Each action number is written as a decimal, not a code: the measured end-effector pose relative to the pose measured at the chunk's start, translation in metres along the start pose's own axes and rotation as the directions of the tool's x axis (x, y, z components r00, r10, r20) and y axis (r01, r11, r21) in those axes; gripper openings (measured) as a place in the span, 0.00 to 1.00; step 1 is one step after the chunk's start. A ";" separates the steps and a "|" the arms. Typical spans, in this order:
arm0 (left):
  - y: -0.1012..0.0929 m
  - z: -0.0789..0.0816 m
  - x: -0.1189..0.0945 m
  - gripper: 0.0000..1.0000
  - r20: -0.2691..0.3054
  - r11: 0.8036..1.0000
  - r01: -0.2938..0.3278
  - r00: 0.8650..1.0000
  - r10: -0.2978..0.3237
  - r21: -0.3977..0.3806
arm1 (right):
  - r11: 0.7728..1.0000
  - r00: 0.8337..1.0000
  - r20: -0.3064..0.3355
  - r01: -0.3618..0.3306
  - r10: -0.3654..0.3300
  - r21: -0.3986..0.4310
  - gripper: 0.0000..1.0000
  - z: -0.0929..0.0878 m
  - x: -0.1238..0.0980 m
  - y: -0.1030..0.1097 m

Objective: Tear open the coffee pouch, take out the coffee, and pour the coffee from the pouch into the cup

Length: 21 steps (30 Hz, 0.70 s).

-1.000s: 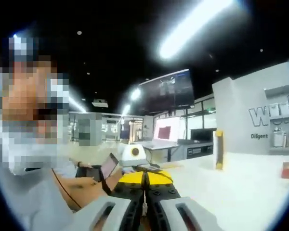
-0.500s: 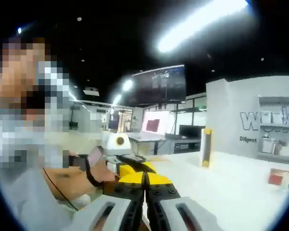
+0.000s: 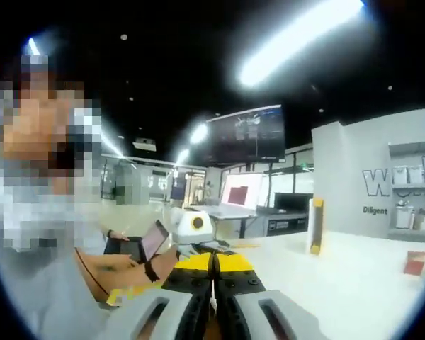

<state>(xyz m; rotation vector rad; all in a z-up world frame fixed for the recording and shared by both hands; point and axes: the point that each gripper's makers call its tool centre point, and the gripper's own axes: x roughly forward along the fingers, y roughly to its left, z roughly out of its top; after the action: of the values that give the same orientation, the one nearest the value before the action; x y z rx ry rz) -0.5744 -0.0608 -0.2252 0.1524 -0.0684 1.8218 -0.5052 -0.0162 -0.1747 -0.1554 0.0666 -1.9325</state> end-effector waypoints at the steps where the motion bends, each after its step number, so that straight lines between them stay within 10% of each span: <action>1: 0.000 0.001 -0.001 0.27 0.002 1.000 -0.001 1.000 0.001 -0.001 | 1.000 1.000 0.004 -0.010 0.010 -0.001 0.01 0.001 0.001 0.004; 21: -0.016 -0.002 0.009 0.28 -0.010 0.998 0.063 0.998 -0.063 0.017 | 1.000 1.000 0.011 -0.011 0.011 -0.017 0.01 0.002 0.006 0.001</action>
<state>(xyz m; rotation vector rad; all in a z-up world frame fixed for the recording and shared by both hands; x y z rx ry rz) -0.5608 -0.0481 -0.2270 0.1564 -0.0405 1.7606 -0.5062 -0.0224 -0.1726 -0.1761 0.0762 -1.9204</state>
